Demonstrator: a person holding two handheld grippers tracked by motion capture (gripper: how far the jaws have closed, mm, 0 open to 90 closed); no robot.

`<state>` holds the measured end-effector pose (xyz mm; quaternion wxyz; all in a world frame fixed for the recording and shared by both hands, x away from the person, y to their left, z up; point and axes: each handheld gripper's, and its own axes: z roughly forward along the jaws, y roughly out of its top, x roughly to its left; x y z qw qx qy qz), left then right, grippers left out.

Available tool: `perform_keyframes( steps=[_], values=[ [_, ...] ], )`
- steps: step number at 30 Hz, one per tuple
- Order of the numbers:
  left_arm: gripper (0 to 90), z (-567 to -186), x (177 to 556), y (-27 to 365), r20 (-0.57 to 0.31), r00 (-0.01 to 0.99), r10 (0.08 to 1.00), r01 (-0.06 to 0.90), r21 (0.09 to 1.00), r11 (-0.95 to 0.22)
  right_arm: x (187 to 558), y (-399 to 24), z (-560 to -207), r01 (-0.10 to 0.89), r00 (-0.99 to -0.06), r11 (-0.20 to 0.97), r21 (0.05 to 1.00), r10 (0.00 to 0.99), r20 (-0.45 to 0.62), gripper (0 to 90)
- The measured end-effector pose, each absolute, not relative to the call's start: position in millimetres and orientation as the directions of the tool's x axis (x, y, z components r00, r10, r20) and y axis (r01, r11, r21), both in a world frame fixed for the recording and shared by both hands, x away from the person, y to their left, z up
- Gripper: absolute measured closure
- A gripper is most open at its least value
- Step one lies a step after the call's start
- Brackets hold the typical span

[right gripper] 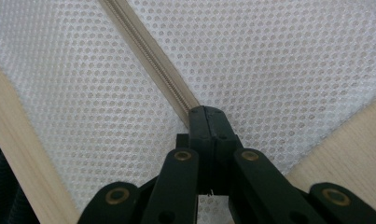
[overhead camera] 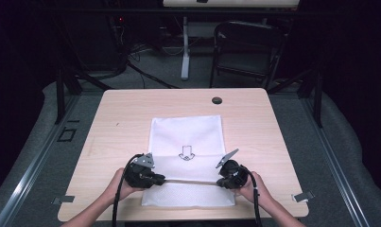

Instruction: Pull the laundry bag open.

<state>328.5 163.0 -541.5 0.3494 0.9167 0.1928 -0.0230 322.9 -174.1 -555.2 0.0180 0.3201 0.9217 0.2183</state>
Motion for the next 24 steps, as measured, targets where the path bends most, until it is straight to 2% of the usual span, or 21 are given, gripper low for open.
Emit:
perform_keyframes(
  steps=[24],
  values=[
    [81.4,-538.9,326.7,164.5,-0.179,0.918,0.354,0.383,0.633,-0.673,323.9,-176.8,-554.0,0.583,-0.794,0.709,0.397,0.6,0.095,90.0]
  ],
)
